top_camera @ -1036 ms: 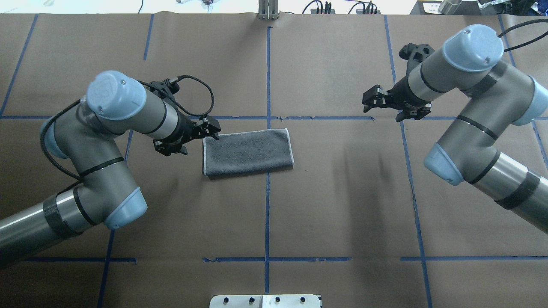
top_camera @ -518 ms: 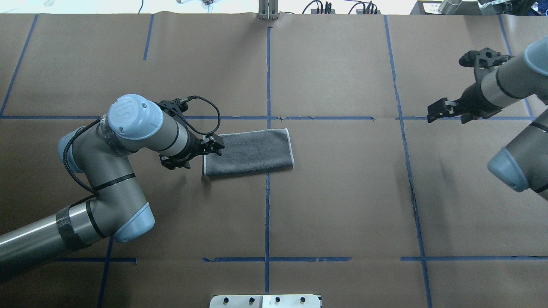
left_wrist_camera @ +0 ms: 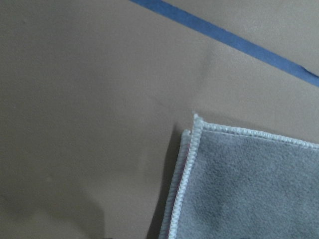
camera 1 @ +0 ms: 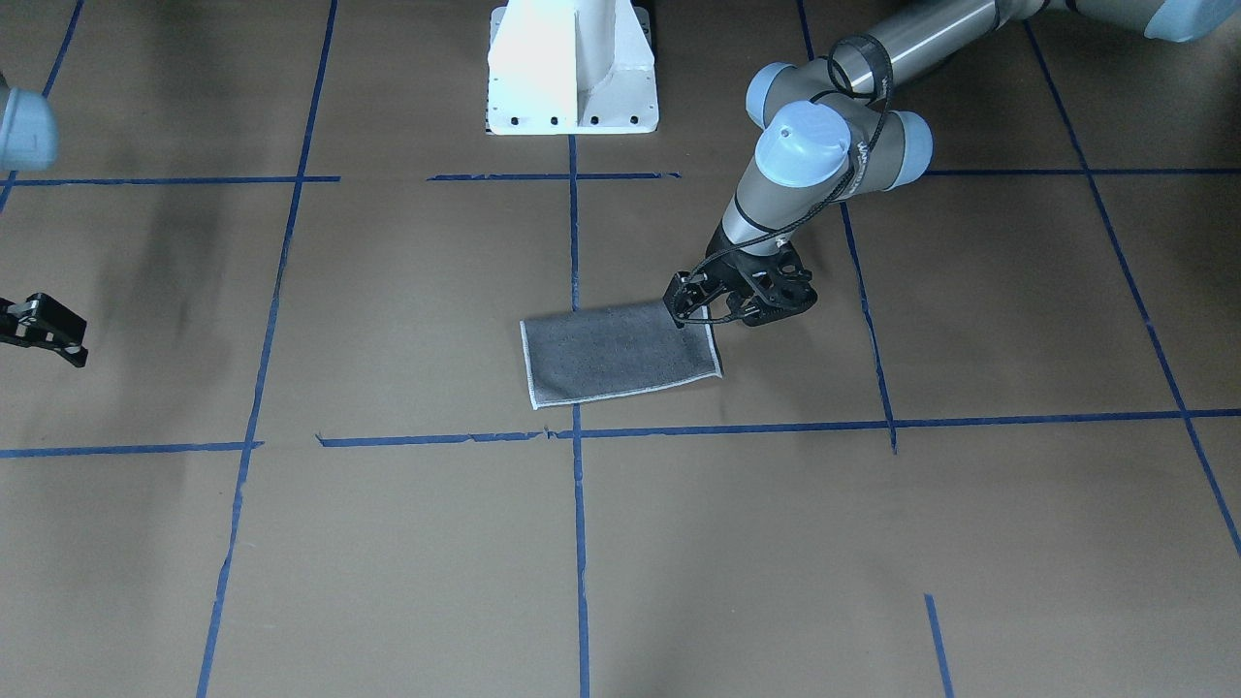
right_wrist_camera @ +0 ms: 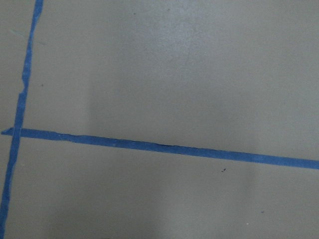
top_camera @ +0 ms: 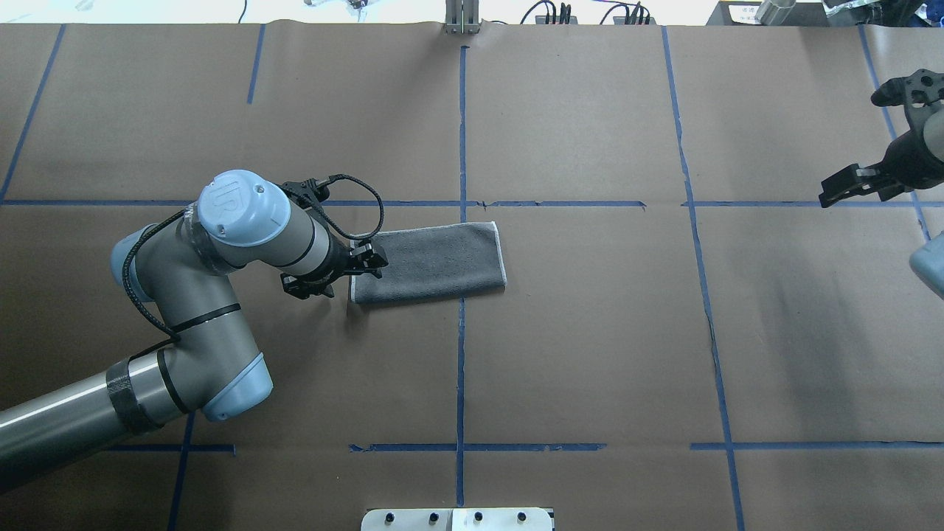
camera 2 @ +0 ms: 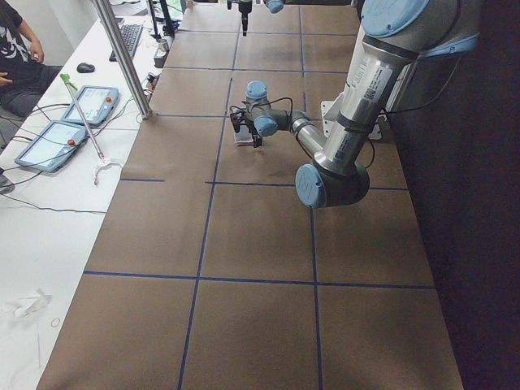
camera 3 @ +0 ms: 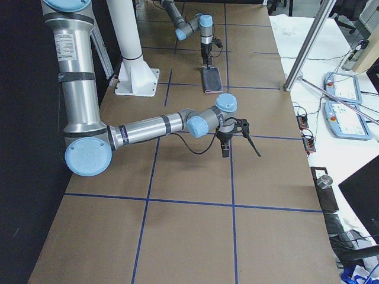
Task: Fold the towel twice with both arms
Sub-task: 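Grasp the end of the folded grey strip nearest the left gripper, then lift the strip end with the left gripper and fold it over the other end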
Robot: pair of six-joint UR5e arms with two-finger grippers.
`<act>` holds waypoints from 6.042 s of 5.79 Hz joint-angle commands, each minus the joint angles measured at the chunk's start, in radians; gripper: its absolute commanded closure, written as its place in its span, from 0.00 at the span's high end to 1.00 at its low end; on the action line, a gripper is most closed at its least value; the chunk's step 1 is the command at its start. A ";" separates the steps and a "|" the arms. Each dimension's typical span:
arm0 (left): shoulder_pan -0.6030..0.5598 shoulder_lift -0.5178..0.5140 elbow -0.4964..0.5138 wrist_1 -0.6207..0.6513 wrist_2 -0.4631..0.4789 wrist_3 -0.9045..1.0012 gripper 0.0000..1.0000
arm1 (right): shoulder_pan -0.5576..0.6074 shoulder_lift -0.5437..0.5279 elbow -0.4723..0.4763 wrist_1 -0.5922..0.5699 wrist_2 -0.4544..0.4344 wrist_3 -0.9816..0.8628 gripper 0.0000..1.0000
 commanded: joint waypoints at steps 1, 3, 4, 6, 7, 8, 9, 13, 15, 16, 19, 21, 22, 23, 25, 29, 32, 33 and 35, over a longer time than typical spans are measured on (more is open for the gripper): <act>0.005 0.002 -0.003 -0.006 -0.003 0.000 0.76 | 0.021 0.004 -0.014 -0.002 0.006 -0.021 1.00; 0.008 0.008 -0.013 -0.004 -0.003 0.000 0.74 | 0.021 0.010 -0.014 -0.005 0.009 -0.020 1.00; 0.013 0.006 -0.009 -0.004 -0.002 -0.002 0.70 | 0.021 0.010 -0.014 -0.005 0.009 -0.021 1.00; 0.025 0.005 -0.001 -0.003 -0.002 -0.002 0.61 | 0.021 0.010 -0.014 -0.005 0.014 -0.020 1.00; 0.026 0.002 -0.001 -0.001 -0.002 -0.002 0.51 | 0.021 0.010 -0.014 -0.005 0.016 -0.020 1.00; 0.026 0.002 -0.001 -0.001 -0.002 -0.002 0.43 | 0.021 0.012 -0.014 -0.005 0.022 -0.020 1.00; 0.028 0.000 -0.007 0.004 -0.002 -0.003 0.36 | 0.021 0.012 -0.014 -0.005 0.022 -0.020 1.00; 0.028 -0.001 -0.018 0.007 -0.001 -0.003 0.00 | 0.036 0.012 -0.014 -0.007 0.034 -0.020 1.00; 0.019 -0.018 -0.068 0.098 0.000 0.067 0.00 | 0.056 0.009 -0.014 -0.008 0.040 -0.021 1.00; 0.017 -0.089 -0.125 0.301 0.012 0.175 0.00 | 0.065 0.007 -0.014 -0.010 0.043 -0.021 1.00; 0.029 -0.246 -0.041 0.384 0.121 0.296 0.00 | 0.077 0.000 -0.014 -0.010 0.063 -0.023 1.00; 0.049 -0.415 0.142 0.384 0.173 0.419 0.00 | 0.081 -0.002 -0.020 -0.008 0.071 -0.023 1.00; 0.074 -0.484 0.233 0.384 0.233 0.537 0.00 | 0.084 -0.003 -0.022 -0.008 0.071 -0.023 1.00; 0.091 -0.509 0.276 0.384 0.265 0.640 0.00 | 0.087 -0.008 -0.022 -0.008 0.074 -0.023 1.00; 0.138 -0.577 0.379 0.373 0.345 0.689 0.00 | 0.097 -0.019 -0.022 -0.007 0.088 -0.023 1.00; 0.145 -0.616 0.432 0.364 0.345 0.687 0.13 | 0.111 -0.023 -0.022 -0.008 0.109 -0.023 1.00; 0.143 -0.616 0.422 0.356 0.365 0.686 1.00 | 0.117 -0.020 -0.020 -0.008 0.109 -0.023 1.00; 0.132 -0.616 0.378 0.361 0.361 0.689 1.00 | 0.126 -0.016 -0.020 -0.008 0.118 -0.023 1.00; -0.006 -0.499 0.120 0.449 0.143 0.690 1.00 | 0.175 -0.016 -0.022 -0.010 0.155 -0.080 1.00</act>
